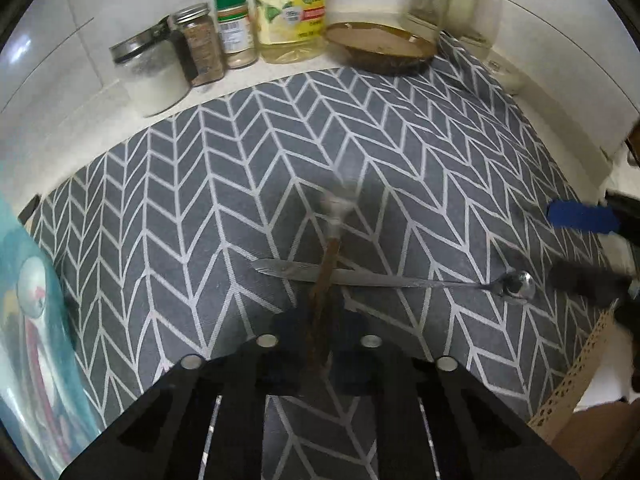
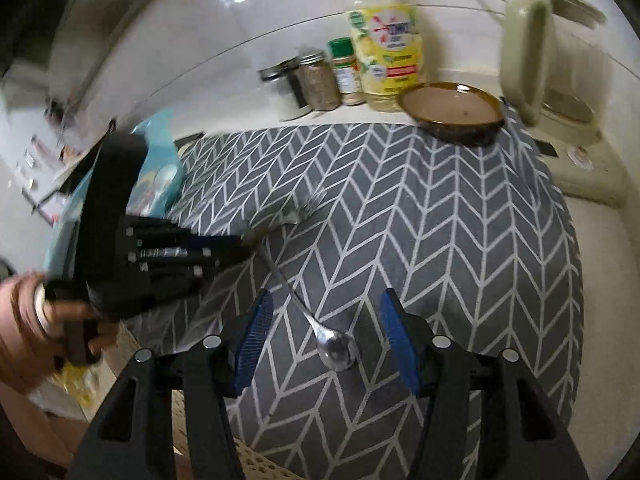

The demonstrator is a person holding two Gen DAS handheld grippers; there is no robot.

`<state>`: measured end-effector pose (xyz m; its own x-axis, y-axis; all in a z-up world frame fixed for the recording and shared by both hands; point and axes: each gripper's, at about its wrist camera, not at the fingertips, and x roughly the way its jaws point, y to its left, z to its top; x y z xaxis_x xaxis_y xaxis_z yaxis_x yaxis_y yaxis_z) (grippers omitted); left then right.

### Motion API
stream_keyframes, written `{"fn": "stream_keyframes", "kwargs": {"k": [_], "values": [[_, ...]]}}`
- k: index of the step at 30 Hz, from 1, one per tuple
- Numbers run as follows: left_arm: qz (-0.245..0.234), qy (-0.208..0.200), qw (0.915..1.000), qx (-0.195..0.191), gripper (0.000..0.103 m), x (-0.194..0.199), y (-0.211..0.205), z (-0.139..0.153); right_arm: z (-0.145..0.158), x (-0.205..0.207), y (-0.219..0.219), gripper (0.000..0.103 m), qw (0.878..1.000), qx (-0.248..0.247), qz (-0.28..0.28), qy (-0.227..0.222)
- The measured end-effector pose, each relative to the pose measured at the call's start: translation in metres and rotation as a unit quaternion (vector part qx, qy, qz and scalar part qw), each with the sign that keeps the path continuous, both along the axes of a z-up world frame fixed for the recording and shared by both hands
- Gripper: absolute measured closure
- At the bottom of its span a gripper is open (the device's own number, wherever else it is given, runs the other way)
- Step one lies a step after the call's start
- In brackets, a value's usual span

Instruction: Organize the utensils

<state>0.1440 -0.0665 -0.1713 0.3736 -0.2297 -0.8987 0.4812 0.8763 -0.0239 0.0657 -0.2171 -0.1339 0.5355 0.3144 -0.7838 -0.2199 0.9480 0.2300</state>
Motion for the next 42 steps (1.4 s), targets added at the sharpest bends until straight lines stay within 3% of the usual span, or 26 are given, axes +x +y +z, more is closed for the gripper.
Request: {"fn": "stream_keyframes", "kwargs": {"k": [3, 5, 11, 14, 15, 17, 18, 21, 22, 24, 26, 31, 33, 36, 37, 38, 39, 40, 42], "values": [[0.046, 0.034, 0.9967, -0.059, 0.095, 0.006, 0.017, 0.012, -0.011, -0.005, 0.01, 0.058, 0.999, -0.026, 0.042, -0.002], [0.058, 0.034, 0.9952, -0.071, 0.095, 0.004, 0.024, 0.024, -0.017, -0.004, 0.015, 0.065, 0.998, -0.036, 0.06, 0.001], [0.061, 0.024, 0.9935, -0.093, 0.095, -0.005, 0.036, 0.053, -0.036, 0.001, 0.024, 0.069, 0.995, -0.059, 0.08, 0.005], [0.065, 0.023, 0.9916, -0.109, 0.095, -0.011, 0.042, 0.064, -0.038, -0.004, 0.039, 0.078, 0.986, -0.123, 0.104, -0.037], [0.065, 0.022, 0.9912, -0.113, 0.095, -0.011, 0.041, 0.066, -0.038, -0.001, 0.04, 0.093, 0.987, -0.124, 0.096, -0.035], [0.066, 0.017, 0.9905, -0.119, 0.095, -0.012, 0.041, 0.073, -0.037, 0.002, 0.043, 0.095, 0.987, -0.135, 0.08, -0.032], [0.066, 0.016, 0.9903, -0.121, 0.095, -0.013, 0.041, 0.075, -0.035, 0.005, 0.039, 0.096, 0.991, -0.114, 0.065, -0.019], [0.071, 0.017, 0.9866, -0.146, 0.095, -0.015, 0.047, 0.085, -0.034, 0.016, 0.008, 0.099, 0.998, 0.037, -0.011, 0.048], [0.073, 0.019, 0.9852, -0.153, 0.095, -0.015, 0.049, 0.086, -0.039, 0.019, -0.011, 0.1, 0.988, 0.126, -0.048, 0.08], [0.081, 0.018, 0.9832, -0.163, 0.095, -0.015, 0.054, 0.09, -0.048, 0.019, -0.032, 0.101, 0.961, 0.23, -0.1, 0.115], [0.088, 0.015, 0.9818, -0.168, 0.095, -0.015, 0.059, 0.094, -0.052, 0.017, -0.045, 0.101, 0.939, 0.292, -0.128, 0.128], [0.099, -0.005, 0.9789, -0.179, 0.095, -0.014, 0.068, 0.11, -0.051, 0.009, -0.06, 0.102, 0.895, 0.394, -0.164, 0.133], [0.1, -0.013, 0.9775, -0.185, 0.103, -0.012, 0.073, 0.117, -0.049, 0.009, -0.059, 0.102, 0.889, 0.408, -0.167, 0.127], [0.106, -0.023, 0.9752, -0.193, 0.103, -0.009, 0.079, 0.127, -0.05, 0.013, -0.06, 0.102, 0.869, 0.441, -0.178, 0.141], [0.107, -0.027, 0.9751, -0.192, 0.103, -0.008, 0.081, 0.129, -0.045, 0.014, -0.058, 0.102, 0.887, 0.402, -0.181, 0.137], [0.107, -0.03, 0.9748, -0.193, 0.103, -0.007, 0.082, 0.13, -0.037, 0.019, -0.054, 0.102, 0.914, 0.344, -0.176, 0.124], [0.106, -0.03, 0.975, -0.193, 0.103, -0.006, 0.083, 0.13, -0.026, 0.02, -0.047, 0.102, 0.945, 0.265, -0.166, 0.095], [0.107, -0.032, 0.9758, -0.188, 0.103, -0.006, 0.082, 0.129, -0.017, 0.021, -0.038, 0.102, 0.967, 0.19, -0.153, 0.067], [0.097, -0.031, 0.9794, -0.175, 0.103, -0.007, 0.079, 0.124, -0.008, 0.023, -0.022, 0.101, 0.987, 0.101, -0.118, 0.04]]}}
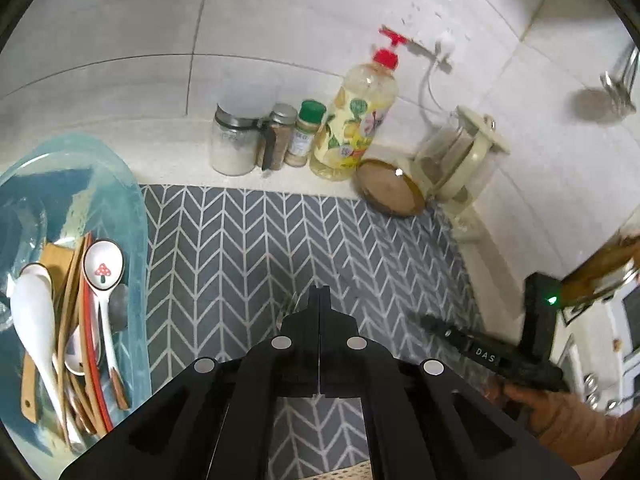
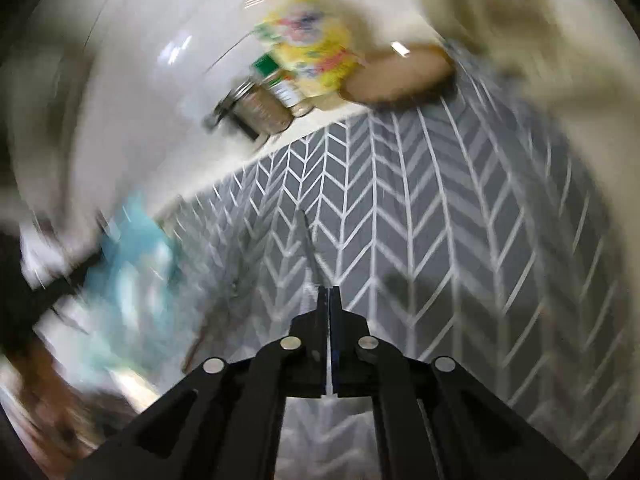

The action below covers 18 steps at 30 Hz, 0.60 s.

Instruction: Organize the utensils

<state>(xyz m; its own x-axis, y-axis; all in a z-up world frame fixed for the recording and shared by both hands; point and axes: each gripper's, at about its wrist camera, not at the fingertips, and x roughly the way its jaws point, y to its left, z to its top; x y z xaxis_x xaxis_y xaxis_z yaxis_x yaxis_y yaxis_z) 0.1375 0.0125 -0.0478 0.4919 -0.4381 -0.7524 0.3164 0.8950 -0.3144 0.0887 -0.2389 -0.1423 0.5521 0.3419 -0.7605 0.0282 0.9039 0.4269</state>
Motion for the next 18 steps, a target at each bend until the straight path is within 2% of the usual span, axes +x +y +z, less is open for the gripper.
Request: {"fn": "stream_keyframes", "kwargs": {"k": [1, 2, 3, 5, 7, 12, 15, 18], "values": [[-0.004, 0.003, 0.9999, 0.015, 0.101, 0.0, -0.003, -0.006, 0.002, 0.001, 0.007, 0.101, 0.999, -0.03, 0.013, -0.003], [-0.003, 0.007, 0.9992, 0.039, 0.088, 0.0, -0.008, -0.014, 0.002, 0.002, 0.011, 0.101, 0.999, -0.045, 0.024, -0.006], [-0.004, 0.011, 0.9986, 0.051, 0.067, 0.001, -0.011, -0.02, 0.003, 0.003, 0.016, 0.101, 0.998, -0.053, 0.038, -0.011], [0.001, 0.024, 0.9977, 0.064, 0.052, 0.001, -0.015, -0.04, 0.002, 0.001, 0.02, 0.101, 0.997, -0.06, 0.05, -0.014], [-0.003, 0.044, 0.9967, 0.068, 0.052, 0.004, -0.018, -0.058, -0.002, 0.003, 0.024, 0.101, 0.996, -0.066, 0.056, -0.009], [-0.014, 0.05, 0.9891, 0.138, 0.052, 0.012, -0.031, -0.091, -0.016, 0.008, 0.036, 0.101, 0.99, -0.106, 0.094, 0.004], [-0.02, 0.055, 0.986, 0.156, 0.052, 0.015, -0.034, -0.102, -0.022, 0.009, 0.039, 0.101, 0.988, -0.113, 0.105, 0.007], [-0.019, 0.065, 0.9851, 0.158, 0.05, 0.016, -0.032, -0.11, -0.022, 0.009, 0.039, 0.101, 0.988, -0.117, 0.104, 0.002]]}}
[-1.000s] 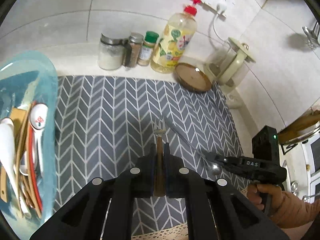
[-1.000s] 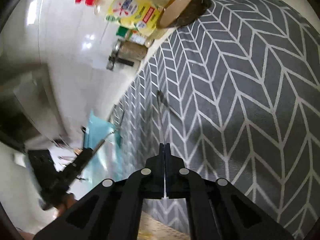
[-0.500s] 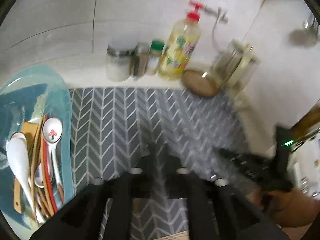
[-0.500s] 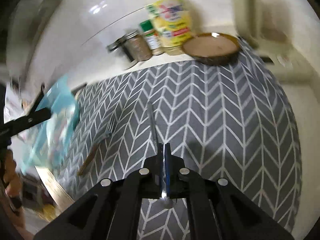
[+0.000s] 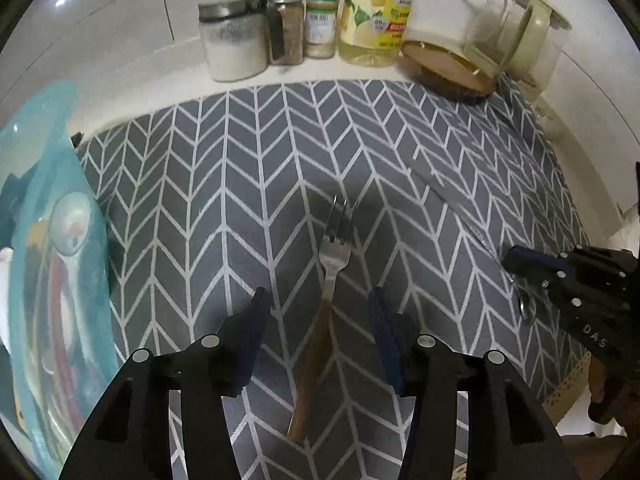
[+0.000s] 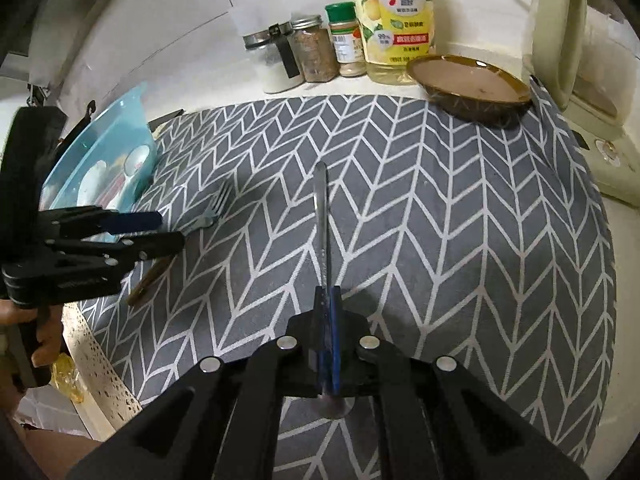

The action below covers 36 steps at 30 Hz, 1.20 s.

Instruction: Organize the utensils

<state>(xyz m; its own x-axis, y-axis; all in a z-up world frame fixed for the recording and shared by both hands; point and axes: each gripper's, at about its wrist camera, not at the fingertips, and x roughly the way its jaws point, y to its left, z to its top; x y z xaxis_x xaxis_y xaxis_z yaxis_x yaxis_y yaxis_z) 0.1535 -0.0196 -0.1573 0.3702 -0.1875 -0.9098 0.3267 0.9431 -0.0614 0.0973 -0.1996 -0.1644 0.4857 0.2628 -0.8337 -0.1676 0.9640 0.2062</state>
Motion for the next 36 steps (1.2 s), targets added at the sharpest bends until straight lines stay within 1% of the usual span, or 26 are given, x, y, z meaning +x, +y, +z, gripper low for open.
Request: {"fn": "stream_keyframes", "kwargs": {"k": [1, 2, 3, 4, 5, 7, 9, 12, 14, 15, 16, 17, 19, 20, 21, 22, 23, 24, 27, 28, 29, 30, 31, 33, 35, 36], "values": [[0.001, 0.002, 1.0, 0.0, 0.05, 0.0, 0.001, -0.002, -0.001, 0.0, 0.001, 0.101, 1.0, -0.006, -0.001, -0.001], [0.001, 0.006, 1.0, 0.0, 0.045, 0.0, 0.001, -0.005, -0.002, 0.0, 0.002, 0.101, 1.0, -0.016, 0.0, -0.003], [0.002, 0.01, 1.0, 0.001, 0.036, -0.001, 0.001, -0.006, -0.003, 0.0, 0.003, 0.101, 1.0, -0.021, 0.003, -0.005], [0.004, 0.016, 0.9999, 0.002, 0.032, -0.001, 0.001, -0.011, -0.003, 0.001, 0.003, 0.1, 1.0, -0.021, 0.004, -0.012], [0.001, 0.004, 1.0, -0.001, 0.026, -0.004, 0.0, -0.012, -0.004, 0.001, 0.002, 0.1, 1.0, -0.018, 0.006, -0.019], [-0.008, -0.007, 0.9999, 0.009, 0.016, -0.01, -0.004, -0.016, -0.006, 0.001, -0.003, 0.1, 1.0, 0.005, 0.001, -0.027], [-0.023, -0.012, 0.999, 0.036, 0.003, -0.014, -0.012, -0.021, -0.008, 0.004, -0.012, 0.097, 0.999, 0.043, -0.009, -0.017], [-0.011, -0.013, 0.9997, 0.018, 0.004, -0.014, -0.007, -0.022, -0.009, 0.004, -0.014, 0.082, 0.999, 0.052, -0.007, -0.013], [-0.015, -0.009, 0.9996, 0.022, 0.004, -0.013, -0.008, -0.022, -0.006, 0.002, -0.006, 0.074, 0.999, 0.033, 0.011, -0.017], [-0.016, -0.007, 0.9996, 0.023, 0.004, -0.012, -0.008, -0.022, -0.005, 0.001, -0.001, 0.062, 1.0, 0.021, 0.017, -0.014], [-0.014, -0.007, 0.9997, 0.02, 0.004, -0.013, -0.007, -0.022, -0.004, 0.001, 0.004, 0.054, 1.0, 0.009, 0.022, -0.013], [-0.01, -0.007, 0.9998, 0.014, 0.004, -0.012, -0.006, -0.021, -0.005, 0.0, 0.009, 0.049, 1.0, -0.007, 0.022, -0.017], [0.005, -0.009, 0.9999, -0.006, 0.005, -0.011, -0.002, -0.02, -0.008, -0.003, 0.015, 0.049, 0.998, -0.037, 0.027, -0.037], [0.018, -0.014, 0.9996, -0.016, 0.009, -0.011, 0.002, -0.018, -0.009, -0.004, 0.02, 0.049, 0.997, -0.056, 0.031, -0.043], [0.025, -0.021, 0.9994, -0.015, 0.02, -0.011, 0.005, -0.017, -0.01, -0.004, 0.024, 0.049, 0.996, -0.074, 0.036, -0.045], [0.029, -0.026, 0.9992, -0.014, 0.026, -0.011, 0.006, -0.015, -0.011, -0.004, 0.026, 0.05, 0.994, -0.087, 0.039, -0.047], [0.03, -0.031, 0.9991, -0.008, 0.036, -0.01, 0.007, -0.014, -0.011, -0.003, 0.026, 0.053, 0.994, -0.092, 0.04, -0.049], [0.029, -0.036, 0.9989, 0.003, 0.049, -0.009, 0.007, -0.013, -0.011, -0.002, 0.025, 0.061, 0.994, -0.094, 0.038, -0.05], [0.028, -0.044, 0.9986, 0.011, 0.066, -0.007, 0.007, -0.012, -0.009, 0.002, 0.016, 0.085, 0.994, -0.099, 0.019, -0.046], [0.029, -0.045, 0.9985, 0.013, 0.069, -0.007, 0.006, -0.012, -0.008, 0.003, 0.014, 0.087, 0.994, -0.102, 0.018, -0.045], [0.024, -0.041, 0.9988, 0.012, 0.075, -0.008, 0.003, -0.011, -0.008, 0.003, 0.013, 0.094, 0.993, -0.108, 0.016, -0.046], [0.018, -0.038, 0.9991, 0.009, 0.086, -0.01, 0.001, -0.011, -0.008, 0.002, 0.012, 0.098, 0.992, -0.113, 0.013, -0.047], [0.014, -0.037, 0.9992, 0.006, 0.09, -0.012, 0.0, -0.01, -0.008, 0.002, 0.01, 0.098, 0.993, -0.111, 0.01, -0.048], [0.011, -0.039, 0.9992, 0.005, 0.095, -0.013, -0.002, -0.011, -0.008, 0.002, 0.004, 0.098, 0.995, -0.089, -0.003, -0.043], [0.024, -0.029, 0.9991, -0.017, 0.097, -0.009, 0.003, -0.011, -0.007, 0.004, -0.006, 0.1, 0.999, -0.039, -0.023, -0.026], [0.037, -0.02, 0.9984, -0.039, 0.097, -0.008, 0.007, -0.01, -0.007, 0.005, -0.017, 0.1, 0.999, 0.01, -0.041, -0.009]]}}
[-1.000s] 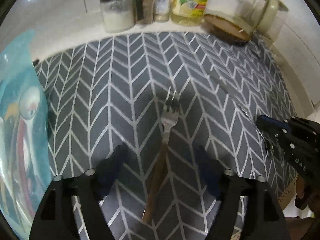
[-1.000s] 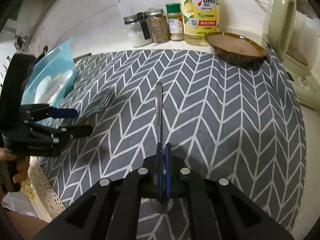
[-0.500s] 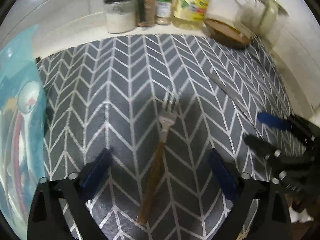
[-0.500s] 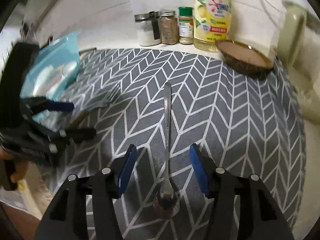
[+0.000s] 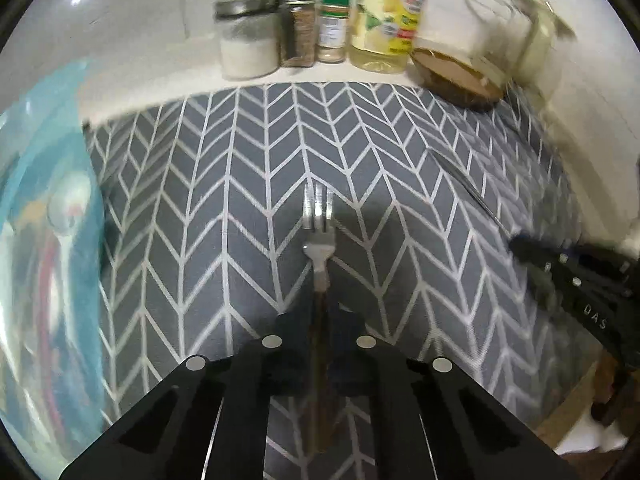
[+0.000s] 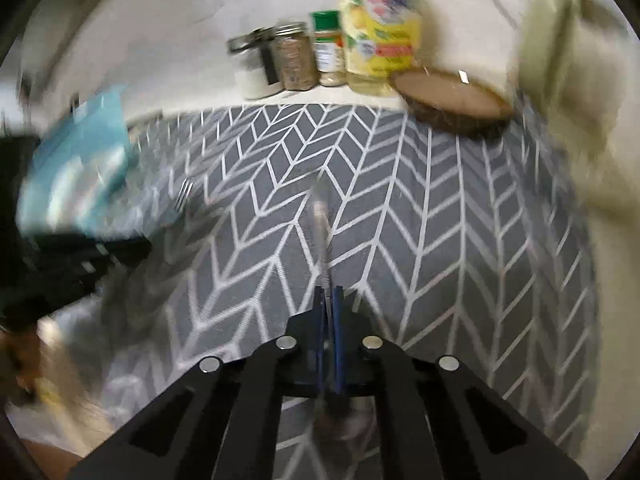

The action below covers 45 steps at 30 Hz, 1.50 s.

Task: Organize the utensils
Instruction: 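Carry the fork and metal spoon into the blue basin and open both tools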

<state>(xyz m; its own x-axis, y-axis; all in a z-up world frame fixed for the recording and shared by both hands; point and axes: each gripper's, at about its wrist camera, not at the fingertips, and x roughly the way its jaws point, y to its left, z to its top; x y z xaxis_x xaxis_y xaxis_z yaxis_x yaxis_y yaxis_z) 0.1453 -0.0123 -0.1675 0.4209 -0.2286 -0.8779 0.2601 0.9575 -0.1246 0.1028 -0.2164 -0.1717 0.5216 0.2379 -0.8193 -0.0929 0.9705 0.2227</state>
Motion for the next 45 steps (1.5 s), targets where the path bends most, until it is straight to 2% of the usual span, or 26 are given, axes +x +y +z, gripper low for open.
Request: {"fn": "stream_keyframes", "kwargs": {"k": [2, 5, 7, 12, 18, 22, 26, 30, 35, 39, 43, 45], "values": [[0.02, -0.002, 0.9997, -0.015, 0.097, -0.001, 0.005, 0.005, -0.003, 0.0, -0.018, 0.1, 0.996, 0.077, -0.034, 0.019], [0.022, -0.011, 0.9994, -0.026, 0.097, -0.005, 0.007, 0.018, -0.006, -0.003, -0.042, 0.1, 0.98, 0.174, -0.085, 0.038], [0.017, -0.022, 0.9992, -0.028, 0.097, -0.006, 0.006, 0.029, -0.004, -0.007, -0.048, 0.1, 0.971, 0.214, -0.102, 0.039], [0.024, -0.041, 0.9977, -0.048, 0.097, -0.007, 0.014, 0.06, 0.021, -0.01, -0.043, 0.1, 0.966, 0.236, -0.102, 0.02], [0.043, -0.085, 0.9927, -0.075, 0.097, -0.009, 0.041, 0.115, 0.057, 0.005, -0.02, 0.1, 0.962, 0.259, -0.085, -0.005], [0.065, -0.111, 0.9883, -0.082, 0.097, -0.015, 0.076, 0.153, 0.092, 0.018, 0.011, 0.1, 0.961, 0.268, -0.052, -0.033], [0.096, -0.126, 0.9849, -0.07, 0.096, -0.02, 0.131, 0.176, 0.124, 0.038, 0.073, 0.1, 0.958, 0.283, 0.003, -0.051], [0.117, -0.099, 0.9875, -0.037, 0.096, -0.011, 0.187, 0.163, 0.132, 0.056, 0.149, 0.1, 0.958, 0.281, 0.047, -0.039], [0.117, -0.038, 0.9923, -0.016, 0.096, 0.009, 0.233, 0.121, 0.108, 0.076, 0.23, 0.1, 0.972, 0.225, 0.059, 0.009], [0.108, 0.0, 0.994, -0.013, 0.096, 0.018, 0.247, 0.093, 0.084, 0.085, 0.276, 0.1, 0.985, 0.156, 0.057, 0.04], [0.104, 0.026, 0.9939, -0.025, 0.096, 0.023, 0.253, 0.081, 0.074, 0.086, 0.309, 0.1, 0.993, 0.08, 0.066, 0.054], [0.104, 0.028, 0.9938, -0.03, 0.095, 0.025, 0.255, 0.08, 0.069, 0.088, 0.314, 0.099, 0.992, 0.08, 0.065, 0.076]]}}
